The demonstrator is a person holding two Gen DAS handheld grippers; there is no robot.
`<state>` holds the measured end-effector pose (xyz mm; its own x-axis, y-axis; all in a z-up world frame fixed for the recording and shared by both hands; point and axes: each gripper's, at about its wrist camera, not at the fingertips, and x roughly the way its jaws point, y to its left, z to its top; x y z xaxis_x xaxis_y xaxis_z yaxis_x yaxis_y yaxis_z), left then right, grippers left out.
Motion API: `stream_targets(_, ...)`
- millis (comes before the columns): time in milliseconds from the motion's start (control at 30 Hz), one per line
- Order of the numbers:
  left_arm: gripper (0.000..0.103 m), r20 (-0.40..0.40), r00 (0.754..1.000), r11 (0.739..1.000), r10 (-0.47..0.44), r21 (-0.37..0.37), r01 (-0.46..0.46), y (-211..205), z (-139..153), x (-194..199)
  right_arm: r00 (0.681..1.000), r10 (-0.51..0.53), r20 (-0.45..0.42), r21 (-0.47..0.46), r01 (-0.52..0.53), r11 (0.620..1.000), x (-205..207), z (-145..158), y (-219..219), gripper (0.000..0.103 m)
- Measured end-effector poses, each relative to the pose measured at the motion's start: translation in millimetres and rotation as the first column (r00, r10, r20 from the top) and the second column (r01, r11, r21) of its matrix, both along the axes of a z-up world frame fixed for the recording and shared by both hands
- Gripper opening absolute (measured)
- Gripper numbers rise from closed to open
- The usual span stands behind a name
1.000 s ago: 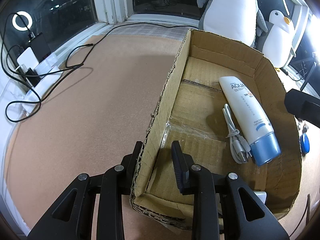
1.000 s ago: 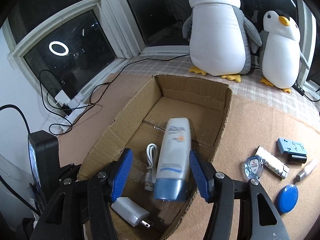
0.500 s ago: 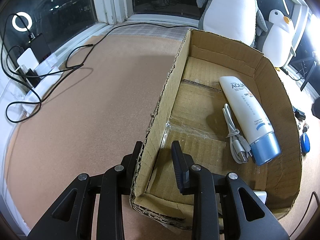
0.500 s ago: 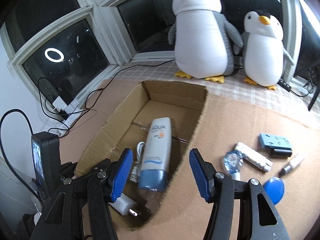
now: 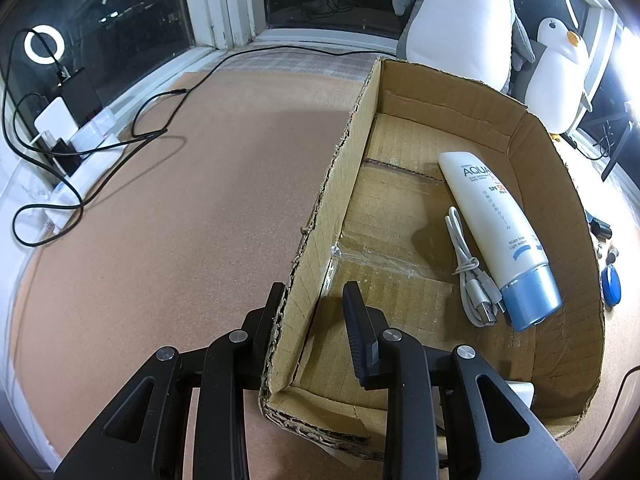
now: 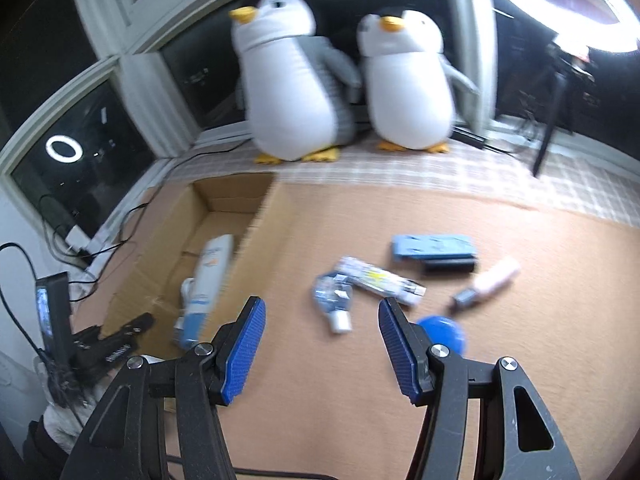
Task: Organize rigid objects
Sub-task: 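Move the right gripper to the blue round tape measure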
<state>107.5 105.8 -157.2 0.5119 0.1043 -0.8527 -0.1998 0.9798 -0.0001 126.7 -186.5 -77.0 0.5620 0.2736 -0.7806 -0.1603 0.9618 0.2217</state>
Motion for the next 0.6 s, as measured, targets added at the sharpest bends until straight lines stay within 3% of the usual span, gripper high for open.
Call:
stream_targets(333, 0.027, -0.001, 1.000, 1.000, 0.000, 0.002, 0.000, 1, 1, 0, 0.997, -0.068, -0.028, -0.098, 0.065, 0.993, -4, -22, -54, 0.055)
stream_targets(600, 0.027, -0.001, 1.000, 1.000, 0.000, 0.002, 0.000, 1, 1, 0, 0.998, -0.033, -0.056, -0.135, 0.025, 0.991, -3, -40, -56, 0.055)
